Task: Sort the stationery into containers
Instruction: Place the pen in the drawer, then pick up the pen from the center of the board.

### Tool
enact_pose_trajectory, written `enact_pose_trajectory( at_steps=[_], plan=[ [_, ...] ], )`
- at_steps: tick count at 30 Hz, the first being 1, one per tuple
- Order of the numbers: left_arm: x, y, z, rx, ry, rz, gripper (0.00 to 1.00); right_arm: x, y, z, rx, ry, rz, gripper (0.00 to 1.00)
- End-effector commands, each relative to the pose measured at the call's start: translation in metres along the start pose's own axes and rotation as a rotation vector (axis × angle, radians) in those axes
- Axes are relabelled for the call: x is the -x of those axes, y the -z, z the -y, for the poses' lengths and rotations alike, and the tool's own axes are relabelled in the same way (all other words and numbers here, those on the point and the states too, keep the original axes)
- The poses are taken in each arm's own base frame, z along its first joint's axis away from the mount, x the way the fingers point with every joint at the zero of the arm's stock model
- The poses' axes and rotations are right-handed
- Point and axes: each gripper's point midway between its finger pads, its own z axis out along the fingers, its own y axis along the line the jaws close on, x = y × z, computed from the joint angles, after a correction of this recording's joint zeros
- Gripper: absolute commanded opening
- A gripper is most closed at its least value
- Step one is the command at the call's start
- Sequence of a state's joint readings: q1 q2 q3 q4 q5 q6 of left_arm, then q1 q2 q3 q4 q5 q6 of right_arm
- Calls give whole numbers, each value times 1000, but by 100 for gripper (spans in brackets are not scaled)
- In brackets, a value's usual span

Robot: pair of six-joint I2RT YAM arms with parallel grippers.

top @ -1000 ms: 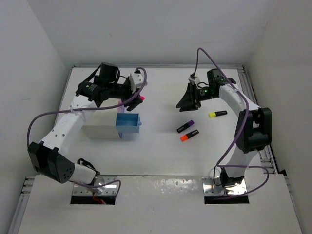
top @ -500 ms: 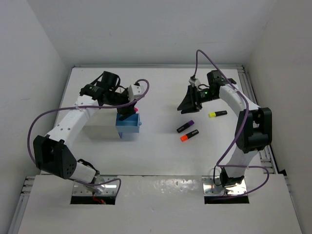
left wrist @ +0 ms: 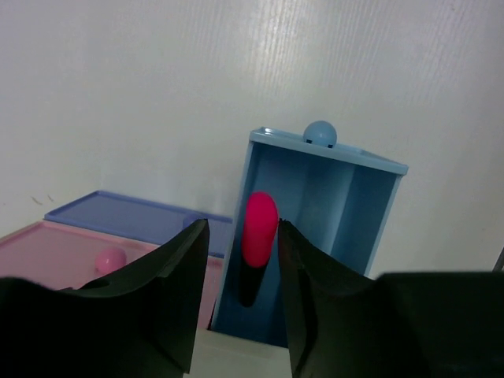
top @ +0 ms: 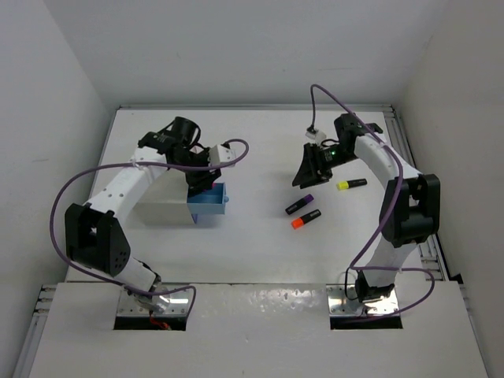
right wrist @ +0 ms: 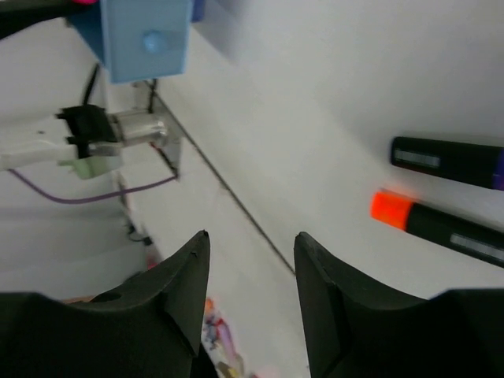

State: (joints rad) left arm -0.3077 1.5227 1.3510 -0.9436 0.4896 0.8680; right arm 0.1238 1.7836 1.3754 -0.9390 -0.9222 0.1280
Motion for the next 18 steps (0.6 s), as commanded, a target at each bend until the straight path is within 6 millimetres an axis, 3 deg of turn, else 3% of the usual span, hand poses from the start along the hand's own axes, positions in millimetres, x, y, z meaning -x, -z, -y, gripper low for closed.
enact_pose_trajectory(
  at_steps=[1, 5, 11, 14, 18],
  plan=[
    [14, 17, -16, 56, -46, 10, 47, 2, 11, 20, -182, 168, -41, 46],
    [28, 26, -25, 92, -36, 38, 61, -2, 13, 44, -311, 264, -87, 43],
    [62, 44, -33, 142, -8, 136, 63, 3, 12, 87, -457, 275, -131, 37],
    [75, 52, -29, 156, -10, 179, 66, 7, 8, 103, -494, 390, -164, 39],
    [87, 59, -14, 76, -74, 215, 69, 29, 6, 121, -523, 648, -210, 42]
  ],
)
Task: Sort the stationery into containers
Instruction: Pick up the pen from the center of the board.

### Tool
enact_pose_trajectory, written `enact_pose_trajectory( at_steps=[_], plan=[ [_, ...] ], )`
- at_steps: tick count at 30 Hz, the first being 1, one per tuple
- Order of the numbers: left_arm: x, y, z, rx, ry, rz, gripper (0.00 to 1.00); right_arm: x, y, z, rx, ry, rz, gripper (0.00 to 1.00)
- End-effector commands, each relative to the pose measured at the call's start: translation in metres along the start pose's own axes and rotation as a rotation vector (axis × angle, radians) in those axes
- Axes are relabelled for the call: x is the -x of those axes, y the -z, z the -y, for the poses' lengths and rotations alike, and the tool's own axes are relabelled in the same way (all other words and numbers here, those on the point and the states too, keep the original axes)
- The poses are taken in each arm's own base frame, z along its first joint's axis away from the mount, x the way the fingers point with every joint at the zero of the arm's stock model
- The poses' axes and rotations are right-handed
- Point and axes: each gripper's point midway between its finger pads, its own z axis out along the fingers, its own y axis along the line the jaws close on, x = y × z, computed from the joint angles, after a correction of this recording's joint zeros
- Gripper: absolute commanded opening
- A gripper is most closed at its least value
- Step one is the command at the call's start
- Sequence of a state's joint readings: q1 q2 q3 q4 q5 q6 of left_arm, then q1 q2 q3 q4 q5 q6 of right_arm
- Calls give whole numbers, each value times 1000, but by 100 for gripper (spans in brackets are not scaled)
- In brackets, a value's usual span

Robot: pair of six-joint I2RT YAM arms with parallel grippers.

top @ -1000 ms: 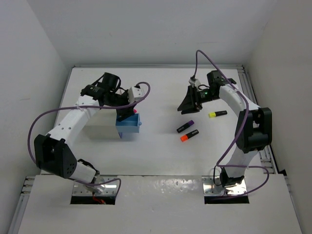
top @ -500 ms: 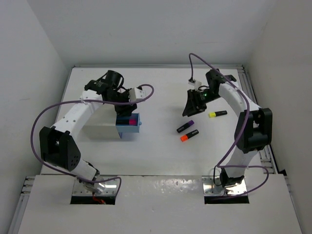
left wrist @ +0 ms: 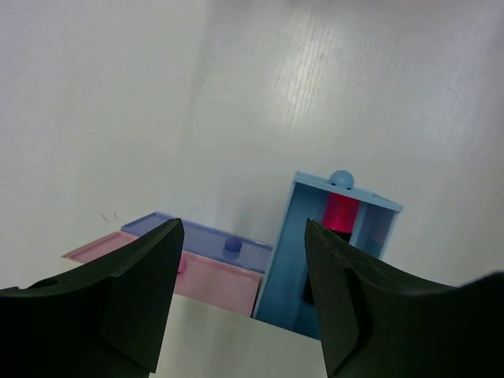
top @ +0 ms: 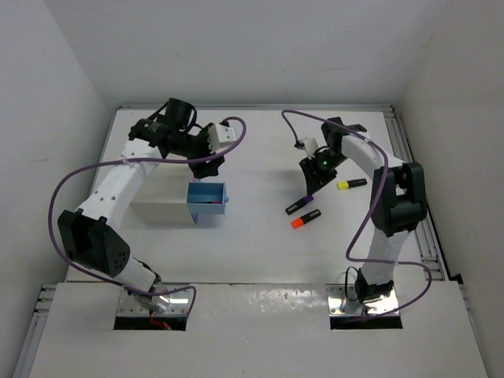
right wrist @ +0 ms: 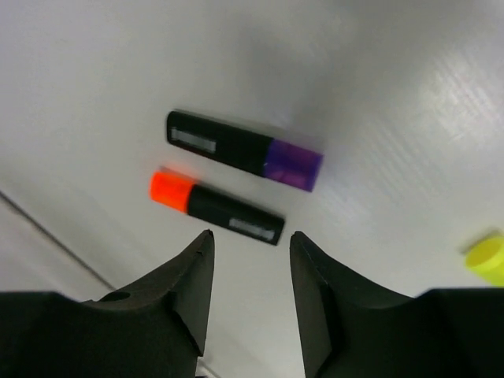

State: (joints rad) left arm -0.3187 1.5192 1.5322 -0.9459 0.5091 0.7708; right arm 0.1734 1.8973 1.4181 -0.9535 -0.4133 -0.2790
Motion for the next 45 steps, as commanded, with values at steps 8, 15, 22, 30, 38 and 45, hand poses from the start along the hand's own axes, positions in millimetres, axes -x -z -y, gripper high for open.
enact_pose_trajectory(
  at_steps=[8, 15, 22, 30, 38, 45],
  plan=[
    [46, 26, 41, -226, -35, 205, 69, 58, -11, 30, -68, 591, 55, 52],
    [52, 30, 41, -191, -22, 236, 70, 37, -40, 2, 51, 745, -74, 55],
    [54, 31, 45, -198, 4, 256, 69, 18, -58, -7, 83, 835, -146, 54],
    [57, 31, 44, -189, 10, 275, 70, 3, -74, -13, 75, 939, -163, 55],
    [56, 33, 45, -172, 14, 283, 71, 6, -88, -14, 55, 1007, -168, 55],
    [55, 34, 46, -160, 12, 281, 71, -4, -97, -19, 51, 1089, -197, 50]
  ],
)
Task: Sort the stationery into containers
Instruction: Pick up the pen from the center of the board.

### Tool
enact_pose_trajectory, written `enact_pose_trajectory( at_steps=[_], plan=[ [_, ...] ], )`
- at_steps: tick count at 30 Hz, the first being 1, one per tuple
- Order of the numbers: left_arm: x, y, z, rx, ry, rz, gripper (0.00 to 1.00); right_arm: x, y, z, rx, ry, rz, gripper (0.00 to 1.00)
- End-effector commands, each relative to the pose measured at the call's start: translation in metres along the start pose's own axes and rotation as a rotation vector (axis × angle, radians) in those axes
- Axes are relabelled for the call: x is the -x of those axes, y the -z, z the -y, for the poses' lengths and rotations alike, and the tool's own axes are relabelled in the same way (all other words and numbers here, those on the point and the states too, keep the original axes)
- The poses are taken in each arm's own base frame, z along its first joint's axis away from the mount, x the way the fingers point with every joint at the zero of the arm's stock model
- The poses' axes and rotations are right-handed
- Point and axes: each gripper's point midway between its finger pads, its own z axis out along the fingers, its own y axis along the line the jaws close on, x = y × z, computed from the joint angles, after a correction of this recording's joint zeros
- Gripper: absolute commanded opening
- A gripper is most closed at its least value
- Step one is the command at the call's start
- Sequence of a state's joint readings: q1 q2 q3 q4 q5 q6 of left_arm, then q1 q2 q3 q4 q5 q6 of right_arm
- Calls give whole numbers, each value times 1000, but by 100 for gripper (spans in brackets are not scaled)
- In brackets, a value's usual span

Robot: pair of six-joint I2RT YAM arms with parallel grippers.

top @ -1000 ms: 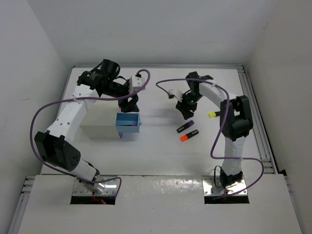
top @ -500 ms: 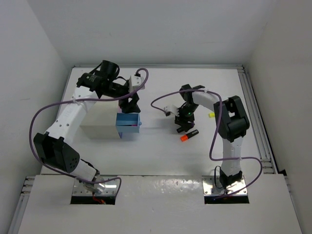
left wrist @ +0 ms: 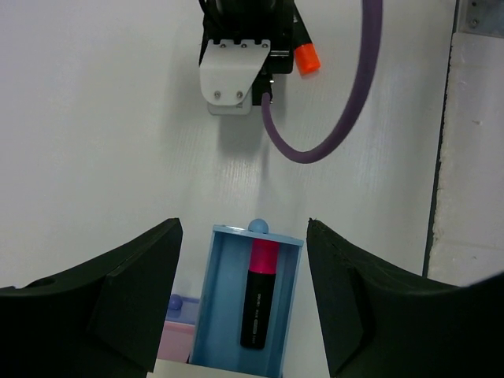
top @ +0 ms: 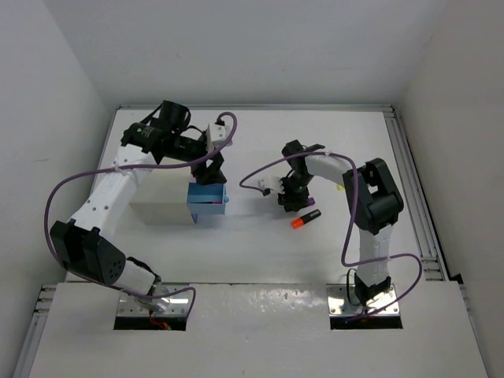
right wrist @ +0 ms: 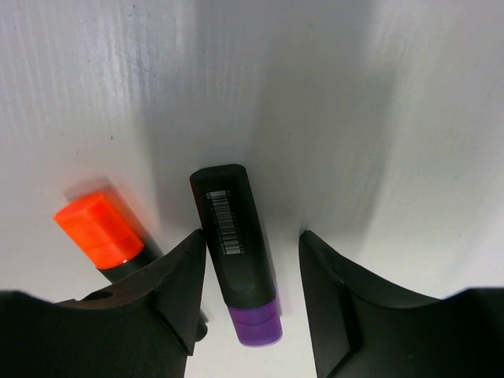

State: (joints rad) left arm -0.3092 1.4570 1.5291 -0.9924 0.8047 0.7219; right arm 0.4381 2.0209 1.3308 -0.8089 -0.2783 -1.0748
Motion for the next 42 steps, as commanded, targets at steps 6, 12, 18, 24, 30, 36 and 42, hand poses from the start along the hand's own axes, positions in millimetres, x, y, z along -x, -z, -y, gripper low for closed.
enact_pose_trajectory(
  at_steps=[6, 12, 18, 24, 30, 36, 42],
  plan=[
    [13, 10, 3, 26, -32, 52, 71, -3, -22, -11, -46, 119, -24, 47],
    [12, 10, 4, 29, -23, 55, 71, -4, -33, -9, -120, 121, -58, 42],
    [4, 8, 14, 21, -24, 58, 71, 15, -25, -4, -102, 27, -22, 4],
    [7, 13, 24, 66, -168, 37, 72, 64, 4, -3, 42, -339, 111, 0],
    [33, 16, 37, 84, -338, 66, 72, 110, 28, -33, 292, -698, 208, 0],
    [18, -28, 76, -57, -462, -71, 72, 136, 45, -50, 515, -925, 283, 0],
    [8, -72, 103, -122, -575, -201, 70, 143, 48, -65, 608, -1084, 303, 0]
  ],
)
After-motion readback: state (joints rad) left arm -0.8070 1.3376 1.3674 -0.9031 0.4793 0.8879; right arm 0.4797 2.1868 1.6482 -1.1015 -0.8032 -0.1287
